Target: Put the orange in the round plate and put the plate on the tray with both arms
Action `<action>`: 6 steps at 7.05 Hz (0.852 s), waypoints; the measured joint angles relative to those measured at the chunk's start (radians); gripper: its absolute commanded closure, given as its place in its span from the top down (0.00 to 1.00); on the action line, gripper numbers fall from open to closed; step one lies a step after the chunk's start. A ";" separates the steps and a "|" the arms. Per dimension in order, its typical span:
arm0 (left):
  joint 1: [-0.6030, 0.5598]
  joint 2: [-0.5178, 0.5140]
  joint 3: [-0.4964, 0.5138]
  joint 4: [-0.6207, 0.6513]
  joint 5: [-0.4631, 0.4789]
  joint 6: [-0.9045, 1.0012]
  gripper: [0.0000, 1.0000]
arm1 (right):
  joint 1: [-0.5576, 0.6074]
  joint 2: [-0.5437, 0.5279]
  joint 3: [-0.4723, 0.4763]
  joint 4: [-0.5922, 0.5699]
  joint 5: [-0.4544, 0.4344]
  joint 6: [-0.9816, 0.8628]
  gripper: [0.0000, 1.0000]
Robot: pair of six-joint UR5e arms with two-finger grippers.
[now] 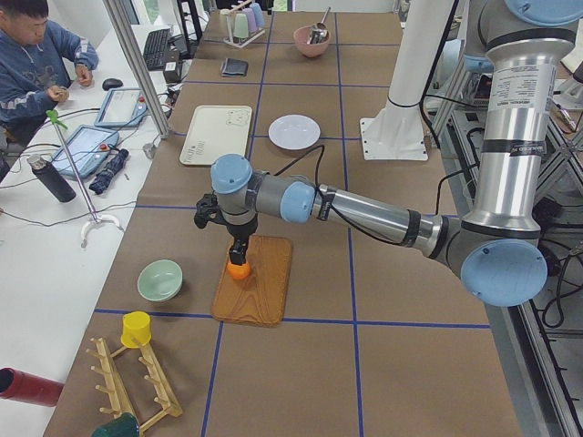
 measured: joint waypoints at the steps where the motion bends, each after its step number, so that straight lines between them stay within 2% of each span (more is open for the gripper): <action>1: 0.000 0.000 0.001 -0.012 -0.004 0.004 0.98 | -0.004 -0.021 0.004 0.004 0.001 -0.002 1.00; 3: 0.002 0.009 -0.005 -0.021 -0.003 0.002 0.98 | -0.004 -0.037 0.002 0.012 -0.009 -0.005 1.00; 6: -0.003 0.102 0.013 -0.140 0.015 0.001 0.98 | 0.008 -0.044 0.011 0.013 -0.004 -0.002 1.00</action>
